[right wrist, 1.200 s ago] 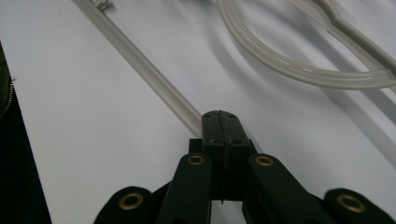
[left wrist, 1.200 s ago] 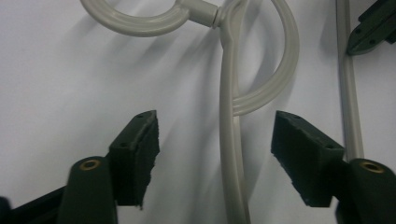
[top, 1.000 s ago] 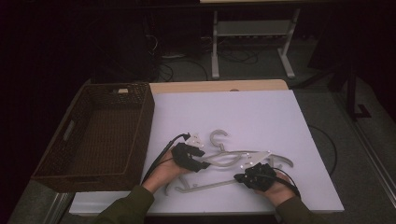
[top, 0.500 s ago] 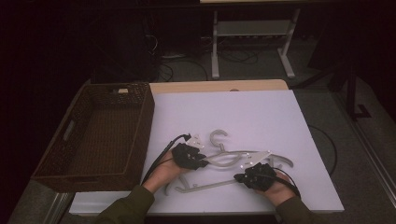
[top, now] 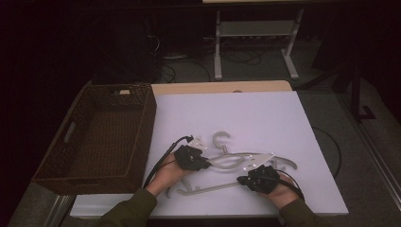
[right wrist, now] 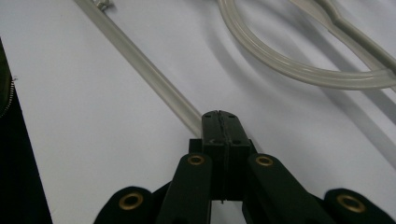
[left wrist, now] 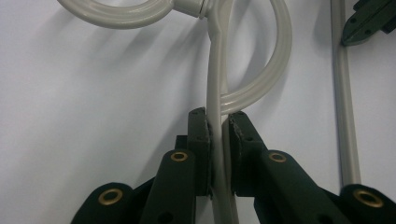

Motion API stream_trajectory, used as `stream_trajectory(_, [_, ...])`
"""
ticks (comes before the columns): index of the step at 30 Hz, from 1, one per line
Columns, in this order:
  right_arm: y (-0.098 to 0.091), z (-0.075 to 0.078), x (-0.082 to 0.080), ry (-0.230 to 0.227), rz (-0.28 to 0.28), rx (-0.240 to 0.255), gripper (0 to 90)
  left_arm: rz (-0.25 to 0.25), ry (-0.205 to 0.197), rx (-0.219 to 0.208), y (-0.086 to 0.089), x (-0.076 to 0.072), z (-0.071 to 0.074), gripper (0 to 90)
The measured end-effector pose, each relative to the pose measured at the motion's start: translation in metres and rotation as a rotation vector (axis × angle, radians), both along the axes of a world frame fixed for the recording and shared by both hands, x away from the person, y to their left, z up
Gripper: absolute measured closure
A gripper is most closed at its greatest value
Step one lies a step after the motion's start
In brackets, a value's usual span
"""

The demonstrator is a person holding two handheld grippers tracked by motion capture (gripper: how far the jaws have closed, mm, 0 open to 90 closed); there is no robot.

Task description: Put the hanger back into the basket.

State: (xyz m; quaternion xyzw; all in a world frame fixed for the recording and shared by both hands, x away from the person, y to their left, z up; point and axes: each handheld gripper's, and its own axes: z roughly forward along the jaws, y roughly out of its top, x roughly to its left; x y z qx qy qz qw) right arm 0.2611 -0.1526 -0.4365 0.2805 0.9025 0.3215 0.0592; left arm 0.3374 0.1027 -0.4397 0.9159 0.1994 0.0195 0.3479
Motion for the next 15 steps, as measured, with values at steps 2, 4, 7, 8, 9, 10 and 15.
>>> stream_trajectory(2, [0.0003, 0.0001, -0.0003, -0.003, -0.001, -0.001, 89.5, 0.001, -0.002, 0.003, 0.0002, -0.0003, 0.0007, 81.1])
stream_trajectory(4, [-0.0003, 0.0005, 0.0000, -0.002, -0.001, 0.001, 89.5, 0.004, -0.007, 0.003, 0.0000, -0.0009, 0.0013, 81.3])
stream_trajectory(7, [-0.0011, 0.0011, 0.0005, 0.003, -0.003, 0.011, 89.5, 0.006, -0.016, 0.002, -0.0001, -0.0015, 0.0023, 81.4])
stream_trajectory(8, [-0.0020, 0.0026, 0.0005, 0.002, -0.003, 0.013, 89.5, 0.006, -0.017, 0.004, -0.0001, -0.0014, 0.0026, 81.5])
stream_trajectory(9, [-0.0023, 0.0031, 0.0004, 0.000, -0.003, 0.018, 89.5, 0.007, -0.017, 0.003, 0.0000, -0.0013, 0.0025, 81.5])
stream_trajectory(10, [-0.0027, 0.0040, -0.0001, -0.002, -0.007, 0.020, 89.5, 0.006, -0.015, 0.003, 0.0000, -0.0011, 0.0024, 81.5])
stream_trajectory(15, [-0.0078, 0.0098, -0.0001, -0.014, -0.017, 0.059, 89.3, 0.004, -0.020, 0.004, 0.0002, -0.0016, 0.0042, 81.6])
